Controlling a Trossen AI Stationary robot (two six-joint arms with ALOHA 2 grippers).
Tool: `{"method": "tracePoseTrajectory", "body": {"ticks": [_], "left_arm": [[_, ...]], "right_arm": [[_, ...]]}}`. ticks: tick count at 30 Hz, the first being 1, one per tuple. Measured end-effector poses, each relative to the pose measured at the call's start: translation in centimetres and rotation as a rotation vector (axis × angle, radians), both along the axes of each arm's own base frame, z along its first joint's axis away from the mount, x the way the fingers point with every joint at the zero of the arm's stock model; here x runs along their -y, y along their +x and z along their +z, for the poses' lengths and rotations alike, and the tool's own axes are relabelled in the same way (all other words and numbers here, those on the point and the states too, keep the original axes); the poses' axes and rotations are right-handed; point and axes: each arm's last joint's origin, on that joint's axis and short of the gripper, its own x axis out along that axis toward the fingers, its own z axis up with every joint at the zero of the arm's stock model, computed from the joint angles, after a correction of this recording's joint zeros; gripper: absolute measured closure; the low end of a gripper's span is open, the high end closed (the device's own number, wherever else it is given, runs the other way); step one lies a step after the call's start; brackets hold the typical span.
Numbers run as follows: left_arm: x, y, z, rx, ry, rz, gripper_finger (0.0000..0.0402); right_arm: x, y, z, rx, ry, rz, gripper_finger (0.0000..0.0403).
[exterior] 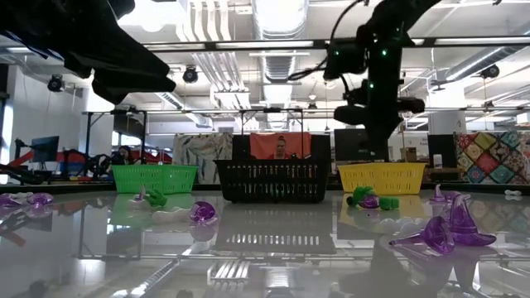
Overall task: Sort Halloween decoration
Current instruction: Put the white bone toy into the yellow bin
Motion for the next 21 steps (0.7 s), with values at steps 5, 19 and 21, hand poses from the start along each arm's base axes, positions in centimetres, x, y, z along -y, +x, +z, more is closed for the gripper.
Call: {"method": "tracePoseTrajectory", "body": {"ticks": [5,19,21], "left_arm": [[0.0,0.0,0.0,0.001,-0.007,0.003,0.0240],[0.0,-0.1,-0.3,-0.016,-0.202,0.041,0.0240],[0.1,-0.1,-0.3,-0.020,-0.273,0.044,0.0243]], "right_arm": [[0.5,-0.1,-0.6,-0.005,0.029,0.022,0.0330],[-1.4,1.1,0.2,0.052,0.002,0.106,0.0280],[-2.3,1.5,0.5,0.078,-0.010,0.141,0.0279]]}}
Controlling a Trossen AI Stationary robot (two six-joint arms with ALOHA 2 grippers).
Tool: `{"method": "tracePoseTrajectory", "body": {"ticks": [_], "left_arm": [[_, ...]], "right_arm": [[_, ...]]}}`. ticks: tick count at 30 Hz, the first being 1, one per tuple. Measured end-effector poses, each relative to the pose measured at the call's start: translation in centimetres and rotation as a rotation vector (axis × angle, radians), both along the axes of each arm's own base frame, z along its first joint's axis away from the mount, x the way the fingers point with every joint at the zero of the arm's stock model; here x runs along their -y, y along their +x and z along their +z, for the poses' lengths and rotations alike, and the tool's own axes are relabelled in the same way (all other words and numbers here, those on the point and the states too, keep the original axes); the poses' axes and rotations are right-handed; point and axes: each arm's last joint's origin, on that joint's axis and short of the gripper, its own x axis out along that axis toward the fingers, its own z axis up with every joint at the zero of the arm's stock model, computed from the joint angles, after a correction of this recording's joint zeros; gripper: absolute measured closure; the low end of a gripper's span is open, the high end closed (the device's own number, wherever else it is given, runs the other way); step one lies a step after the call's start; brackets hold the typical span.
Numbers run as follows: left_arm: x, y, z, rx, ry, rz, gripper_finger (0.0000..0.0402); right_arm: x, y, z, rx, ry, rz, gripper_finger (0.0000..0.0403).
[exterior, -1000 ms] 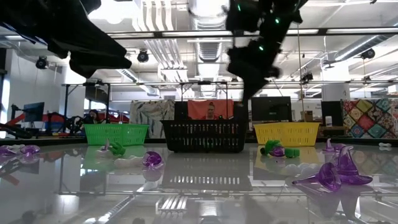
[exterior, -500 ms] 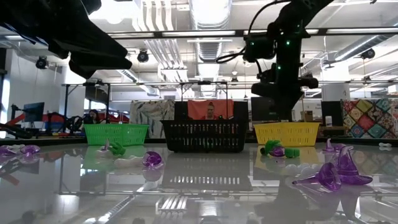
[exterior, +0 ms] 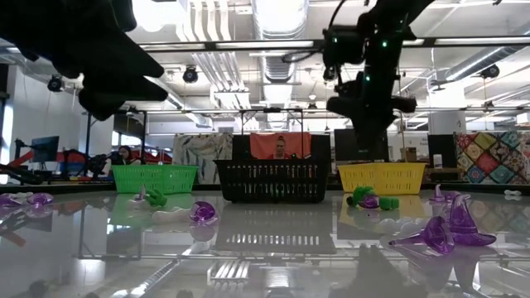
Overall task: Sort Halloween decoration
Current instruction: Put the white bone toy into the yellow bin
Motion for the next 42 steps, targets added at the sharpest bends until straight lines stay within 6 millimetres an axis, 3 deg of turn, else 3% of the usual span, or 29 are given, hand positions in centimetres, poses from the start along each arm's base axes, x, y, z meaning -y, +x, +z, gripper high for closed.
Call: {"method": "tracePoseTrajectory", "body": {"ticks": [5,12,18,25,34,42], "left_arm": [[0.2,-0.1,-0.2,-0.034,-0.187,0.014,0.0246],[0.6,-0.1,0.2,-0.297,-0.298,0.140,0.0247],[2.3,0.3,0.6,-0.515,-0.310,0.102,0.0247],[4.6,0.7,-0.6,-0.691,-0.358,0.113,0.0247],[7.0,1.6,-0.5,-0.790,-0.359,0.166,0.0247],[8.3,1.1,0.0,-0.909,-0.382,0.281,0.0247]], "right_arm": [[-2.3,1.4,0.6,0.084,-0.036,0.096,0.0279],[-4.3,2.7,1.2,0.149,-0.123,0.195,0.0281],[-4.3,3.0,1.4,0.172,-0.150,0.209,0.0281],[-4.3,3.1,1.4,0.166,-0.163,0.229,0.0284],[-4.2,3.7,1.7,0.207,-0.196,0.266,0.0282],[-4.1,3.9,1.8,0.221,-0.212,0.289,0.0281]]}}
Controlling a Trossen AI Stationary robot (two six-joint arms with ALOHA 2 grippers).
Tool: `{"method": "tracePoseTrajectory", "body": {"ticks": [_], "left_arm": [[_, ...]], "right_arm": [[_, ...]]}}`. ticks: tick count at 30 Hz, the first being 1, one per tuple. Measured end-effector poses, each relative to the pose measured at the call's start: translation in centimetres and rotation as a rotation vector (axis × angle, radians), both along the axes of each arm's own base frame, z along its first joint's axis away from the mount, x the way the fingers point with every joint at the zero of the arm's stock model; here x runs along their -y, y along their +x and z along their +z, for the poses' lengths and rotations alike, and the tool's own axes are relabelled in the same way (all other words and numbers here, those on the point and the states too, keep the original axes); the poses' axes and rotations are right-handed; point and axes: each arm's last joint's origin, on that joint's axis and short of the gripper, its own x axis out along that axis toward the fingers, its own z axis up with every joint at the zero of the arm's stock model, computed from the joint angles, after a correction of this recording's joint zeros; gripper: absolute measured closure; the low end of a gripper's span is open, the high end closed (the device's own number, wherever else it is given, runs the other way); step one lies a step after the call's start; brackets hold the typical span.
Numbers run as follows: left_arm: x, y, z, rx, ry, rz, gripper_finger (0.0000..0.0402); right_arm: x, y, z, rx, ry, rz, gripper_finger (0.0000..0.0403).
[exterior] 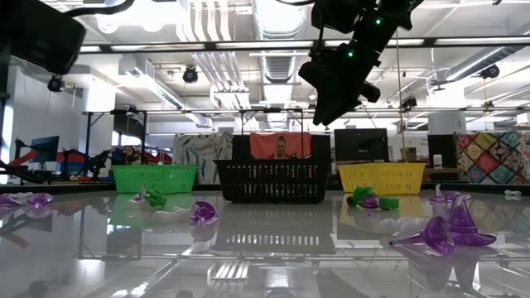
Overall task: Sort Halloween decoration
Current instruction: Put the white bone toy into the yellow bin
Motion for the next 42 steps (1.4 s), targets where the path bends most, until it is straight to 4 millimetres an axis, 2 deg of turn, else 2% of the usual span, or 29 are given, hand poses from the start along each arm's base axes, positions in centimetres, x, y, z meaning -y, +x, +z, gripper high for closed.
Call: {"method": "tracePoseTrajectory", "body": {"ticks": [18,24,33,42], "left_arm": [[0.7,-0.4,0.0,-0.046,-0.081,0.160,0.0247],[0.8,-0.3,-0.8,-0.076,-0.063,0.186,0.0247],[0.7,-0.5,-1.8,-0.127,0.005,0.166,0.0247],[1.0,-0.2,-2.9,-0.135,0.036,0.060,0.0247]], "right_arm": [[0.0,0.0,0.0,0.002,0.002,-0.002,0.0277],[0.0,0.0,0.0,0.003,0.004,-0.003,0.0277],[0.0,0.0,0.0,0.007,0.006,-0.002,0.0277],[0.0,0.0,0.0,0.008,0.006,-0.003,0.0277]]}}
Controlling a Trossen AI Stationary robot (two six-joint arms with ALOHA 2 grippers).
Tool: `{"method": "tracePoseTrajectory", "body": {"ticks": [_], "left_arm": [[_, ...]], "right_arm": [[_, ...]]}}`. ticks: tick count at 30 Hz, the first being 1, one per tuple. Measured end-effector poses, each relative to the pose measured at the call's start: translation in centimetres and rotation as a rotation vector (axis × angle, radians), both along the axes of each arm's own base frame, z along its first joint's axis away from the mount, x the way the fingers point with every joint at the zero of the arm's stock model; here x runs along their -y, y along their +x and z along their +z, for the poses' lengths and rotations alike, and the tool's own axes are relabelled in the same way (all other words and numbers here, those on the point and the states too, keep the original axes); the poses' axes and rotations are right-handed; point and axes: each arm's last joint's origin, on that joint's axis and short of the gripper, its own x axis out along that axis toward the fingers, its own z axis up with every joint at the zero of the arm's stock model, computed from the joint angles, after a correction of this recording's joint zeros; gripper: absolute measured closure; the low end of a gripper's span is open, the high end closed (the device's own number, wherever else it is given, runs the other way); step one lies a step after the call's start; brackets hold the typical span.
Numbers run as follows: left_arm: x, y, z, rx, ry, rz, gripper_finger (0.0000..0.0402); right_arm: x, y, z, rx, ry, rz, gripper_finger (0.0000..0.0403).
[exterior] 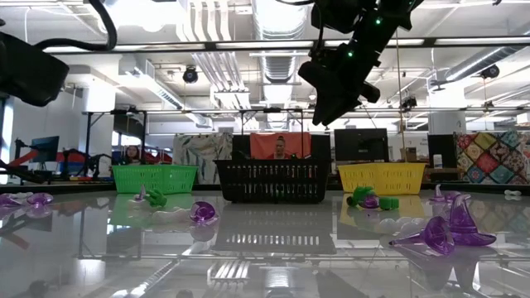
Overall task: Sort Halloween decoration
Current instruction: Put the white bone toy into the yellow bin
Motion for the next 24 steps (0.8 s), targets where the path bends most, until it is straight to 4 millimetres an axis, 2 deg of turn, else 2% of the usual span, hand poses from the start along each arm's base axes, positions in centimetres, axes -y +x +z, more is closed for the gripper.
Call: {"method": "tracePoseTrajectory", "body": {"ticks": [13,16,24], "left_arm": [[0.15,0.18,-0.97,-0.046,0.005,-0.043,0.0252],[0.14,0.16,-0.96,-0.047,0.006,-0.044,0.0278],[0.07,0.13,-0.95,-0.046,0.017,-0.058,0.0391]], "right_arm": [[0.01,0.06,0.04,0.007,-0.001,0.000,0.0277],[0.01,0.06,0.05,0.008,-0.001,0.000,0.0277],[0.01,0.09,0.07,0.012,-0.002,0.000,0.0277]]}}
